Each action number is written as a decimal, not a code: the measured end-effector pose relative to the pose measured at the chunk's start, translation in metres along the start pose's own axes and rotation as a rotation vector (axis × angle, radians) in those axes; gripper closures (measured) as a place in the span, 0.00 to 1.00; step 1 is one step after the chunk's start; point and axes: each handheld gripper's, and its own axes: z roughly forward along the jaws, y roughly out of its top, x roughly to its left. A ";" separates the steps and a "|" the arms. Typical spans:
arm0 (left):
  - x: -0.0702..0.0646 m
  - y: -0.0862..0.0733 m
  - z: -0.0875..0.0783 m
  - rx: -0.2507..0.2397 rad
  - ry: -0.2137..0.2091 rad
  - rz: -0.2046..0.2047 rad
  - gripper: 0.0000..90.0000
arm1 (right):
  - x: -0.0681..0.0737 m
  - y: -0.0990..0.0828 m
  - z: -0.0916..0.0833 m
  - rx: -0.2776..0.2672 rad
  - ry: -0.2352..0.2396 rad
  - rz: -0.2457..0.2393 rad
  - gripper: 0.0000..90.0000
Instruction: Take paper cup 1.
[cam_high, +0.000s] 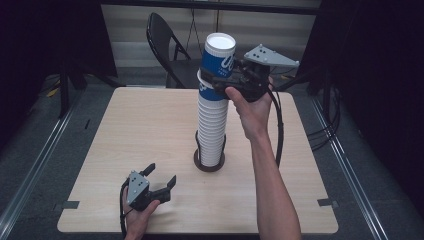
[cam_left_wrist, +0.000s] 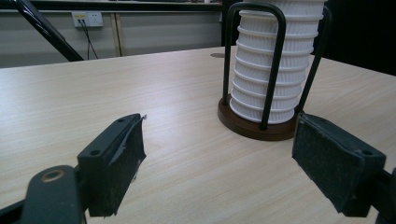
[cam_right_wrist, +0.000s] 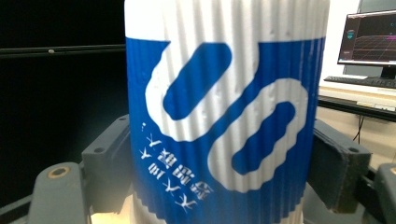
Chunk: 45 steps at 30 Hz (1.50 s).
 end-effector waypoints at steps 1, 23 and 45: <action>0.000 0.000 0.000 -0.002 -0.002 0.001 0.19 | 0.000 0.001 0.000 -0.005 0.001 -0.001 0.22; 0.000 0.000 0.000 -0.001 0.000 -0.001 0.19 | 0.002 0.015 -0.009 -0.046 0.033 0.014 0.23; -0.001 0.000 0.000 -0.003 0.004 0.010 0.19 | -0.001 0.017 -0.037 -0.084 0.010 0.058 0.23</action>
